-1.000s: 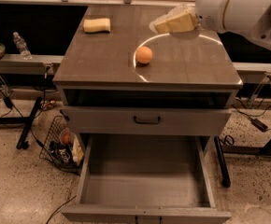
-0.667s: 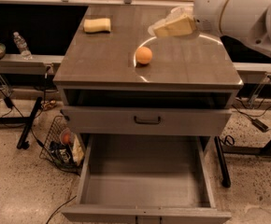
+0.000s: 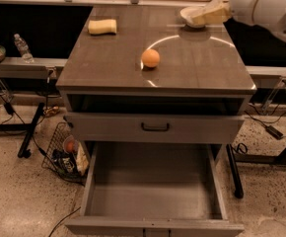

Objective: Pick orange from middle drawer and place on counter

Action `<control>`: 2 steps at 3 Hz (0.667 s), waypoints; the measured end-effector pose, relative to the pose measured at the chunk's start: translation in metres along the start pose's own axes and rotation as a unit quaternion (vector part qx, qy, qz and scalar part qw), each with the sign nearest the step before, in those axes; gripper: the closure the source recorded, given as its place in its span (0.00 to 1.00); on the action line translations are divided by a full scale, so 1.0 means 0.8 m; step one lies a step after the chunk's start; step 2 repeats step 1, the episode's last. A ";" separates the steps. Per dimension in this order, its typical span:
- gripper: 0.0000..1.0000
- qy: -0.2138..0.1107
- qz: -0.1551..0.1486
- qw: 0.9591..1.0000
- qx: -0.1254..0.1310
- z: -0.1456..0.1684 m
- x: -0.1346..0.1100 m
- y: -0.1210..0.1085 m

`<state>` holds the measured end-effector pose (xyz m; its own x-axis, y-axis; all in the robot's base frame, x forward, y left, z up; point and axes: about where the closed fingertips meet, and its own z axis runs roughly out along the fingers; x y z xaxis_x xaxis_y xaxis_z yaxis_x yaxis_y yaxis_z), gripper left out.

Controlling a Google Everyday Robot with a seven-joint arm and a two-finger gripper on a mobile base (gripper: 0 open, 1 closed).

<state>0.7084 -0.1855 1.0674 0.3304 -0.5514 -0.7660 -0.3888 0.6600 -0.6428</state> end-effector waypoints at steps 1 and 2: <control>0.00 -0.016 -0.010 0.999 0.045 -0.016 -0.018 -0.067; 0.00 -0.016 -0.010 0.999 0.045 -0.016 -0.018 -0.067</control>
Offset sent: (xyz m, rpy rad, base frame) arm 0.0000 0.0000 0.0000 0.0000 0.0000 0.0000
